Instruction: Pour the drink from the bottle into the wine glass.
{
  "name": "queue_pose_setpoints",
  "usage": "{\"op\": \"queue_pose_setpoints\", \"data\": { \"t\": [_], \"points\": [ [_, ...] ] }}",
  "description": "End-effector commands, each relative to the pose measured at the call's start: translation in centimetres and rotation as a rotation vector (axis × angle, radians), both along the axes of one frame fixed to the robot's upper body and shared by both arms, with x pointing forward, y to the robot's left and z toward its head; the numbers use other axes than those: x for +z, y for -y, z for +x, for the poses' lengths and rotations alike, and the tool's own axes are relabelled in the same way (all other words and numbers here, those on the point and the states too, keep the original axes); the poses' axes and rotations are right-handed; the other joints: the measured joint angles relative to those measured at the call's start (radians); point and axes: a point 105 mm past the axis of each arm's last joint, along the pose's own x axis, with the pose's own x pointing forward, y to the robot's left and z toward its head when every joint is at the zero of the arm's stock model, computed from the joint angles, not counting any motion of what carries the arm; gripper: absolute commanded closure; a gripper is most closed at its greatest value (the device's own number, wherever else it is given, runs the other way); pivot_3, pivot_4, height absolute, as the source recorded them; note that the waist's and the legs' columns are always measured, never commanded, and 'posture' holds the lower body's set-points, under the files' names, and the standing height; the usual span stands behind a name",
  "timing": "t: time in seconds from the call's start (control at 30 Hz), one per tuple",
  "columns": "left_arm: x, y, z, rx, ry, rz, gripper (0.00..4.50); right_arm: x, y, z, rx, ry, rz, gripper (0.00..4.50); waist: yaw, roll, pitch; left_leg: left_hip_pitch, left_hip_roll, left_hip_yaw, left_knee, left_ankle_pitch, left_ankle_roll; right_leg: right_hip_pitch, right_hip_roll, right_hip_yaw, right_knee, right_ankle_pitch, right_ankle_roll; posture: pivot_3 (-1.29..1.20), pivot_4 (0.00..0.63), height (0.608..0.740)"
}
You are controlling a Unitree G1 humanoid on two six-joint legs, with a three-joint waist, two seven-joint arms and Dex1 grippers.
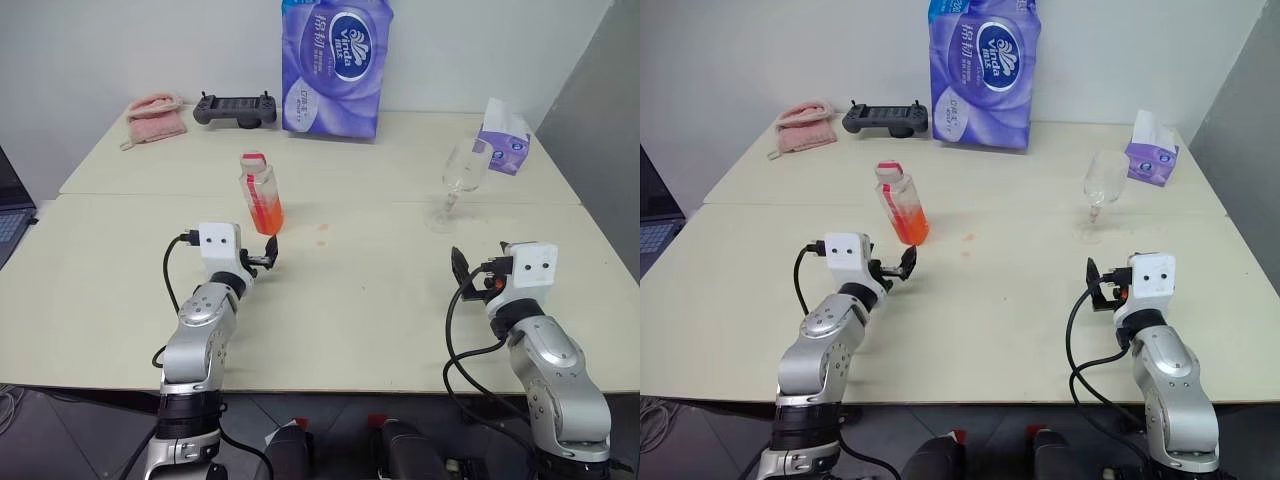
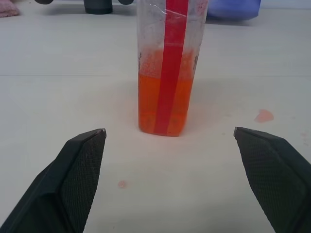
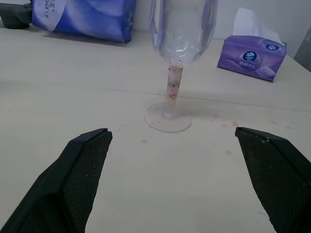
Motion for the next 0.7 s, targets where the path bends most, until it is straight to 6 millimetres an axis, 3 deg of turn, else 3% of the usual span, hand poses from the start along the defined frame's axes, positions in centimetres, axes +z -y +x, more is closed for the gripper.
{"op": "queue_pose_setpoints", "data": {
  "t": [0.03,0.27,0.37,0.5,0.57,0.7],
  "points": [
    [1.6,0.2,0.3,-0.011,0.061,0.018,0.0,1.9,-0.1,0.0,0.005,0.076,-0.003,0.03,0.0,0.0,0.0,0.0,0.0,0.0,0.0,0.0,0.0,0.0,0.0,0.0,0.0,0.0,0.0,0.0,0.15,0.74],
    [2.0,1.0,0.6,-0.046,0.082,0.046,0.0,4.5,-1.0,0.7,0.2,0.11,-0.076,0.03,0.0,0.0,0.0,0.0,0.0,0.0,0.0,0.0,0.0,0.0,0.0,0.0,0.0,0.0,0.0,0.0,0.15,0.74],
    [2.1,1.1,0.8,-0.048,0.088,0.046,0.0,7.5,-2.7,0.4,0.455,0.129,-0.097,0.03,0.0,0.001,0.001,0.0,0.0,0.001,0.0,0.0,0.0,0.0,0.001,0.0,-0.001,0.0,0.0,0.0,0.15,0.74],
    [2.3,0.9,1.0,-0.048,0.096,0.048,0.0,9.6,-5.2,-0.9,0.75,0.091,-0.073,0.03,0.0,0.001,0.001,0.0,0.001,-0.001,-0.001,0.0,0.0,0.0,0.002,-0.001,-0.002,0.0,0.0,0.0,0.15,0.74],
    [2.5,0.8,1.1,-0.046,0.104,0.053,0.0,10.2,-6.2,-1.3,0.851,0.075,-0.055,0.03,0.0,0.001,0.002,0.0,0.001,-0.001,-0.002,0.0,0.0,0.0,0.002,-0.001,-0.002,0.0,0.0,0.0,0.15,0.74],
    [3.0,1.1,1.0,-0.058,0.135,0.093,0.0,10.3,-7.4,-1.2,0.886,0.061,-0.013,0.03,0.001,0.001,0.001,0.0,0.0,-0.001,-0.002,0.0,0.0,0.001,0.001,-0.001,-0.002,0.0,0.0,0.0,0.15,0.74]
  ]
}}
